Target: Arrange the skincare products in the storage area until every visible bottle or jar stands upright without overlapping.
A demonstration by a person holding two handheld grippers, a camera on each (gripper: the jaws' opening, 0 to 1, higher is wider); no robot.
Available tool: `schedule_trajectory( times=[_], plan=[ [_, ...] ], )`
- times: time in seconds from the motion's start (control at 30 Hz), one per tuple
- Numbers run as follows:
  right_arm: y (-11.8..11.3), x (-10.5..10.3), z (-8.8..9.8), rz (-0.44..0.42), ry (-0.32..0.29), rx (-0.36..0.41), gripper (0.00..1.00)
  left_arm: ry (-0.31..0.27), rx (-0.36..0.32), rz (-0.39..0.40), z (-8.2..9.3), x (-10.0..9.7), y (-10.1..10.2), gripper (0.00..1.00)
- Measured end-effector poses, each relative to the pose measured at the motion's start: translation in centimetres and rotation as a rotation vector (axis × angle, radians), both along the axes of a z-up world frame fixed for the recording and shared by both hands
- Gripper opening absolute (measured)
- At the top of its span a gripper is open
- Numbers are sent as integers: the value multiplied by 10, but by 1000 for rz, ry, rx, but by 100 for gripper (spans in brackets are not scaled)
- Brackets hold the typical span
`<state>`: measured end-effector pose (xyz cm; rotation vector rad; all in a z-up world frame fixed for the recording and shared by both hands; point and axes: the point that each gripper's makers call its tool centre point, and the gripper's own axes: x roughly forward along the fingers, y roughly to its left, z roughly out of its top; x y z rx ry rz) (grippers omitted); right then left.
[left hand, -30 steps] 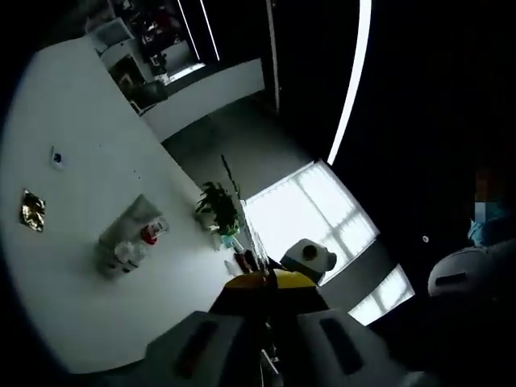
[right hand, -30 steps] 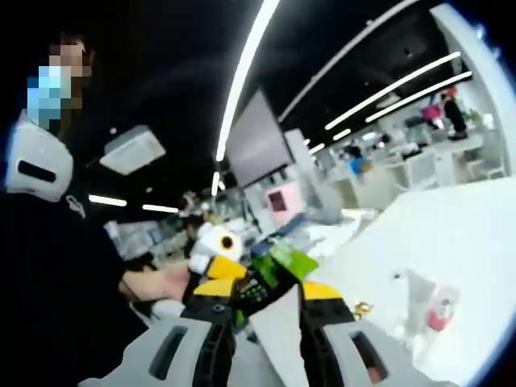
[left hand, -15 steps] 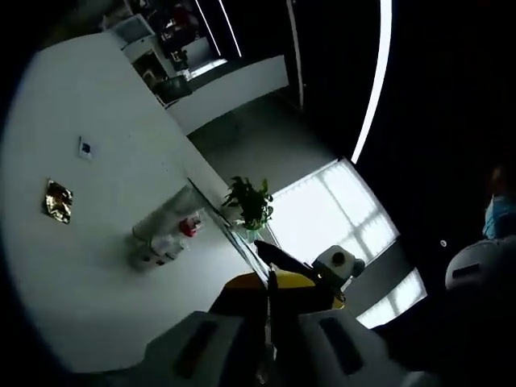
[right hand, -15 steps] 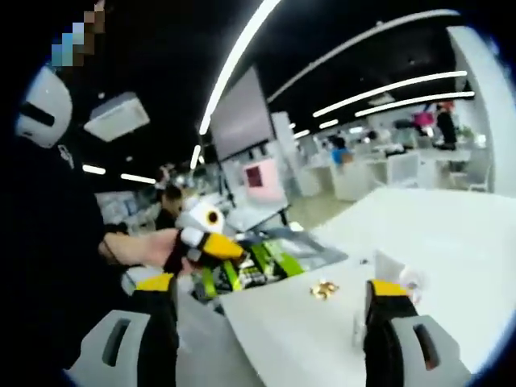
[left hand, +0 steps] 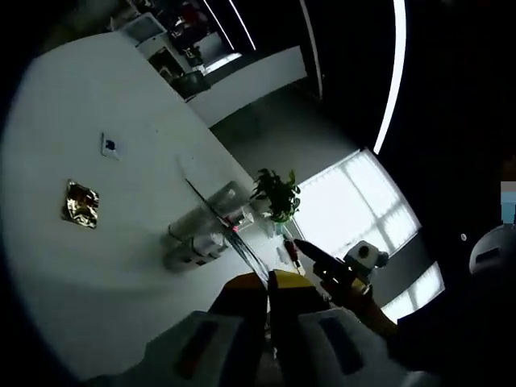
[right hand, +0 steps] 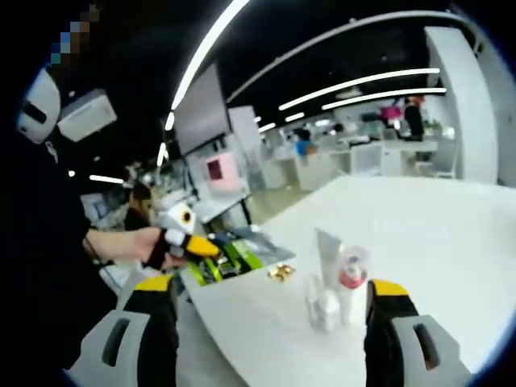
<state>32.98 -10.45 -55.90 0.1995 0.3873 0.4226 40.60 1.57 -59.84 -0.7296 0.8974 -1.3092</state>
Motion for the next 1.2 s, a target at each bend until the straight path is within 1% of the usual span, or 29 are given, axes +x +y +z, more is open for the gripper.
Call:
schedule_trajectory(
  times=[0.07,0.1,0.17,0.23,0.3,0.43,0.5,0.67,0.77,0.97,1.2],
  plan=[
    [-1,0,-5,-3,12,-15,99,-14,22,-8,-8,3,-2,5],
    [-2,-1,-10,0,29,-31,99,-24,34,-14,-13,4,-3,5],
    [-2,-2,-17,5,45,-45,99,-26,39,-16,-23,7,-5,5],
    [-4,-3,-24,9,59,-47,99,-20,41,-22,-30,9,-6,5],
    [-5,-3,-30,3,79,-31,99,-24,51,-18,-40,13,-8,5],
    [-7,-6,-34,-13,91,-1,99,-17,56,-13,-53,22,-9,5],
    [-9,-7,-36,-20,102,0,99,-13,58,-13,-59,27,-10,5],
    [-17,-7,-42,-38,128,3,99,-38,93,-33,-75,36,-16,5],
    [-19,-6,-44,-50,134,15,99,-38,98,-37,-83,39,-21,5],
    [-20,-5,-48,-54,149,20,99,-35,132,-55,-105,42,-32,5],
    [-21,-5,-52,-63,164,26,99,-22,164,-60,-126,47,-36,5]
  ],
)
